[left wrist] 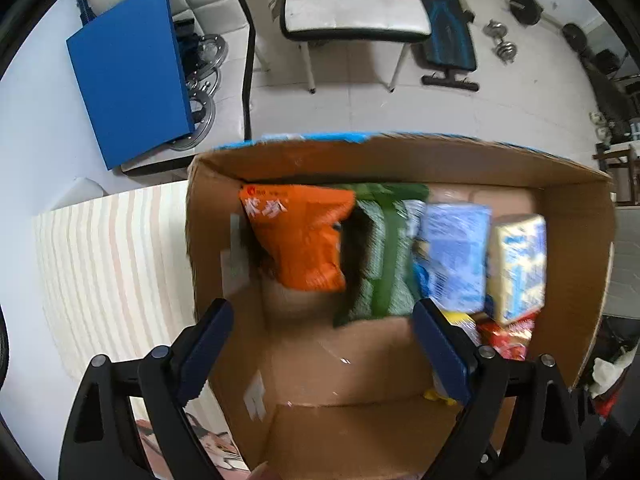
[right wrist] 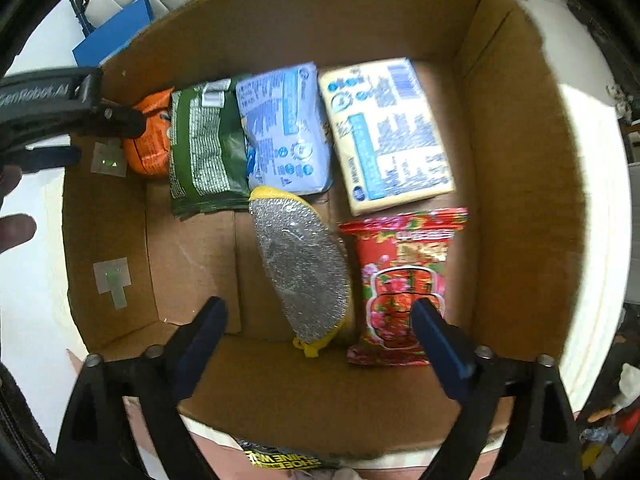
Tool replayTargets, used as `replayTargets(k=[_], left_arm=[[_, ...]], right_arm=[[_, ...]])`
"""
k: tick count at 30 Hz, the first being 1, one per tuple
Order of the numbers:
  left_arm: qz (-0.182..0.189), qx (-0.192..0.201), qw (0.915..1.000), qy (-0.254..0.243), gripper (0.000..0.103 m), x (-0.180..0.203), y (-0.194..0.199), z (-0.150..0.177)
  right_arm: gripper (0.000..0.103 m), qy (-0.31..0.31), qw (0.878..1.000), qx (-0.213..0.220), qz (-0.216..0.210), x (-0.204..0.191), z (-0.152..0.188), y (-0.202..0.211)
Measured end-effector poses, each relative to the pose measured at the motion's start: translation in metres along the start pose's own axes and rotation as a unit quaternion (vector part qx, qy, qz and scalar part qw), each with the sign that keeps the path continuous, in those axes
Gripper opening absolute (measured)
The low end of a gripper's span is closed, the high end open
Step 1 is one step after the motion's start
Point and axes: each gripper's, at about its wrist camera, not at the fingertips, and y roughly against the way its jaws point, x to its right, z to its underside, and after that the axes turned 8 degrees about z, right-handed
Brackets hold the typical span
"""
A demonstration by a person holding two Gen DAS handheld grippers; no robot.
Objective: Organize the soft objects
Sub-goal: 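Place orange bag and silver scrubber into the box and open both tools, then withdraw both tools from the box toward the remaining items, then grasp the SHOE SHINE WIPE pack with left tool while right tool grasps lilac cloth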
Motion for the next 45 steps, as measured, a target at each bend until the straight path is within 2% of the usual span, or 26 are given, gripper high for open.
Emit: replayTargets(k=[2, 6, 13, 21, 27, 31, 35, 37, 39, 41, 45], left_arm=[[0.005, 0.016, 0.9998, -0.007, 0.092, 0.005, 0.011, 0.015], [-0.008, 0.057, 0.9980, -0.026, 0.092, 0.013, 0.034, 0.047], [0.010, 0.107, 0.9934, -0.039, 0.092, 0.022, 0.071, 0.103], [0.033, 0.150, 0.9873, -0.040, 0.092, 0.033, 0.117, 0.150], [0.023, 0.188, 0.9806, -0.052, 0.092, 0.035, 0.144, 0.207], [-0.003, 0.184, 0.9810, -0.060, 0.092, 0.031, 0.132, 0.247], [-0.054, 0.150, 0.9841, -0.079, 0.092, 0.030, 0.092, 0.286], [-0.067, 0.127, 0.9860, -0.085, 0.092, 0.030, 0.066, 0.303], [-0.084, 0.112, 0.9859, -0.092, 0.092, 0.030, 0.045, 0.314], [-0.104, 0.099, 0.9848, -0.098, 0.092, 0.030, 0.022, 0.327], [-0.133, 0.076, 0.9817, -0.114, 0.092, 0.028, -0.014, 0.339]], right_arm=[[0.103, 0.000, 1.000, 0.011, 0.005, 0.004, 0.004, 0.009], [0.103, -0.001, 0.999, 0.032, 0.012, 0.008, 0.012, 0.028], [0.103, 0.010, 0.997, 0.070, 0.011, 0.019, 0.039, 0.072], [0.103, 0.015, 0.994, 0.108, -0.021, 0.026, 0.073, 0.129], [0.103, 0.003, 0.992, 0.113, -0.055, 0.045, 0.119, 0.149], [0.103, -0.011, 0.993, 0.084, -0.088, 0.060, 0.158, 0.135], [0.103, -0.032, 0.992, 0.010, -0.118, 0.067, 0.204, 0.090], [0.103, -0.055, 0.989, -0.032, -0.134, 0.071, 0.227, 0.060], [0.103, -0.089, 0.979, -0.089, -0.160, 0.072, 0.248, 0.022], [0.103, -0.138, 0.959, -0.153, -0.195, 0.073, 0.268, -0.024], [0.103, -0.211, 0.930, -0.199, -0.227, 0.073, 0.283, -0.074]])
